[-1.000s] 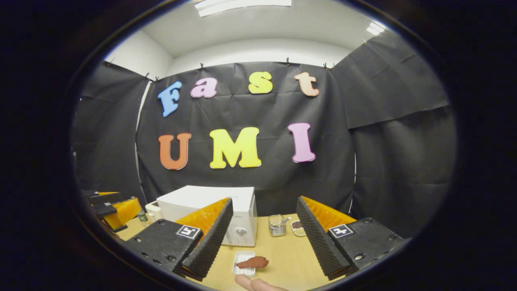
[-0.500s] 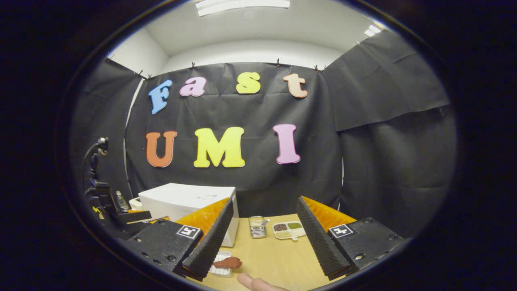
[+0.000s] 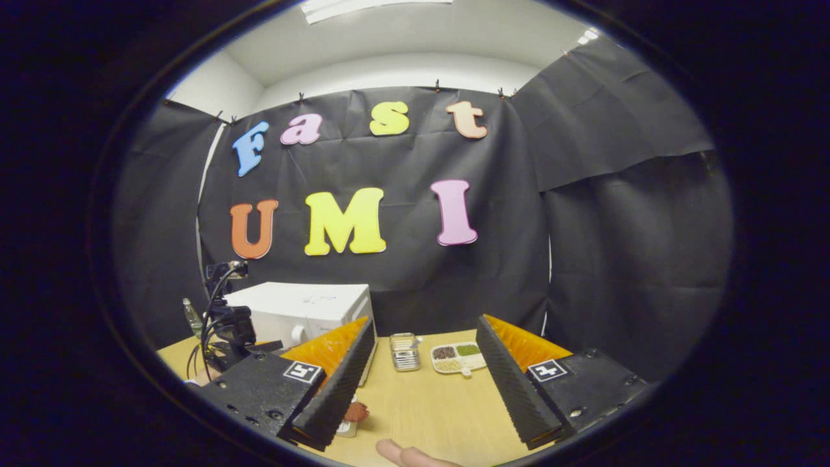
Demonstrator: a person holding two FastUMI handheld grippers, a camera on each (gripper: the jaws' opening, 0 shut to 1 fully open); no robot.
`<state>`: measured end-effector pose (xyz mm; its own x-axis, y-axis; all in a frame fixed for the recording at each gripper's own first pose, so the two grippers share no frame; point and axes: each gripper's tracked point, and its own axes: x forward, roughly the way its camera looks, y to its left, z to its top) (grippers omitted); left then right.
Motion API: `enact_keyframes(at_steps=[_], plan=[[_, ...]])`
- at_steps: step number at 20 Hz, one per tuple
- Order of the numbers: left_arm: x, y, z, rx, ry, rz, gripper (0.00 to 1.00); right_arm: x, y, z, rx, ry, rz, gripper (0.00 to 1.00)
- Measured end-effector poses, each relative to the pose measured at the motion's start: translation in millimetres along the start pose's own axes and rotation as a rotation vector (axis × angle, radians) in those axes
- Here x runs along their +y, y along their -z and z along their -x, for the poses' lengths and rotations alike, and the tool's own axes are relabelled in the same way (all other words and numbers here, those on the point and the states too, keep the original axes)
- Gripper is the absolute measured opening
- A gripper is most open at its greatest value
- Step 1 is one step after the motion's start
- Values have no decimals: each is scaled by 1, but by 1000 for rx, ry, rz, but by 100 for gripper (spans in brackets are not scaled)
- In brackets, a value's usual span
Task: Open the microwave oven with the left hand, put the food in, and close the microwave oven.
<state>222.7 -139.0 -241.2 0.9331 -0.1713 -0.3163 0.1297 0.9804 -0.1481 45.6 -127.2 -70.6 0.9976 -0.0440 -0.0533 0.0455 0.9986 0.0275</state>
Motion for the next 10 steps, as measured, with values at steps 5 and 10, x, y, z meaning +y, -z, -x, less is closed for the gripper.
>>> enact_keyframes(at_steps=[5, 10], plan=[[-4, -11, -16, -63, 42, 71, 62, -7, 11, -6, 6, -6, 4, 100], [-5, -3, -23, -32, 27, -39, 26, -10, 23, -9, 24, -9, -4, 100]])
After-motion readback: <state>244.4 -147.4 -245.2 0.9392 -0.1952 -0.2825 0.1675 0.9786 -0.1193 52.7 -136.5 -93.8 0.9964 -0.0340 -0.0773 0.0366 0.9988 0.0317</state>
